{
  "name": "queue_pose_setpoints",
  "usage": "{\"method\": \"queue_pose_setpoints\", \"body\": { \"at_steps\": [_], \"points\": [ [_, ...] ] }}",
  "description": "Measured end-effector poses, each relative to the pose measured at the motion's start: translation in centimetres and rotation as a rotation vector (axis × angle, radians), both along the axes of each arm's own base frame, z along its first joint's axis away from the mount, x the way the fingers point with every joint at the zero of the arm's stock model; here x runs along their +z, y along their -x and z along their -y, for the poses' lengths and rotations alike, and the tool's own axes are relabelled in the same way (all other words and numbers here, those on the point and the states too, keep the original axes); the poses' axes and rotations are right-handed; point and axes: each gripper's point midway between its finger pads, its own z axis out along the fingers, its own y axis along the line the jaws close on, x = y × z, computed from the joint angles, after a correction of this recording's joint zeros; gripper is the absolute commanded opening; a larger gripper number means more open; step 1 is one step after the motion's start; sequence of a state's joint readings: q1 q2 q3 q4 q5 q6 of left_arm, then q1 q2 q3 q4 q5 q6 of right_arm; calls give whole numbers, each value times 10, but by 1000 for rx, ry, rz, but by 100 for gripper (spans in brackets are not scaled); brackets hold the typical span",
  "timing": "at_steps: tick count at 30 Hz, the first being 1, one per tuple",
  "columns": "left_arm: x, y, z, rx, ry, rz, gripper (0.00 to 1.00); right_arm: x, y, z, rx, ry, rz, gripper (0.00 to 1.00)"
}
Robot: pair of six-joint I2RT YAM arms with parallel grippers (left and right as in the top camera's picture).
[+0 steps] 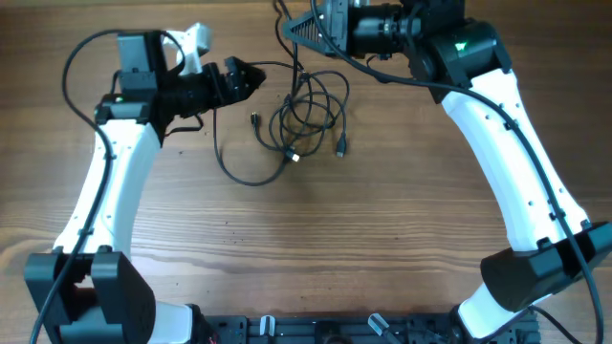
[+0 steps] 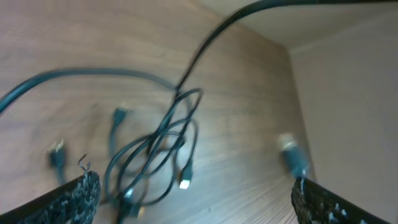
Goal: Untangle cables
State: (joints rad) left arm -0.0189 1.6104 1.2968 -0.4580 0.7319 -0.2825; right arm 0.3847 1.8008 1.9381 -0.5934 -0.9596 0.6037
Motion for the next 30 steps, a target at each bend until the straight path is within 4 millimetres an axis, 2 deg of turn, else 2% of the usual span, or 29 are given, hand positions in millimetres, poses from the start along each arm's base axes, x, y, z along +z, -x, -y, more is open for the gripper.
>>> {"method": "queue_pose_setpoints", "body": {
  "at_steps": [5, 10, 12, 13, 14, 16, 17, 19, 21, 26, 28, 30],
  "points": [
    [16, -16, 26, -50, 13, 136, 100, 13, 17, 0, 73, -32, 34, 4],
    [16, -36, 39, -51, 27, 205, 100, 49, 46, 8, 113, -70, 124, 4],
    [13, -45, 40, -28, 31, 212, 96, 64, 61, 11, 143, -91, 160, 4],
    [11, -49, 41, -16, 35, 214, 82, 69, 67, 12, 158, -100, 173, 4],
    [11, -52, 40, -6, 40, 216, 73, 71, 71, 13, 170, -106, 179, 4],
    [12, -57, 39, 16, 53, 220, 29, 73, 74, 13, 186, -112, 184, 4],
    [13, -59, 39, 27, 57, 222, 18, 72, 75, 13, 187, -110, 182, 4],
    [17, -62, 39, 38, 72, 232, 4, 69, 73, 15, 177, -101, 168, 4],
    [23, -65, 39, 50, 89, 248, 4, 61, 66, 18, 136, -70, 157, 4],
    [38, -71, 35, 88, 126, 278, 4, 19, 31, 44, -98, 122, 86, 4],
    [50, -70, 29, 112, 146, 286, 4, 3, 17, 58, -192, 208, 75, 4],
    [73, -64, 23, 137, 177, 305, 4, -7, 8, 66, -253, 262, 75, 4]
  ]
}}
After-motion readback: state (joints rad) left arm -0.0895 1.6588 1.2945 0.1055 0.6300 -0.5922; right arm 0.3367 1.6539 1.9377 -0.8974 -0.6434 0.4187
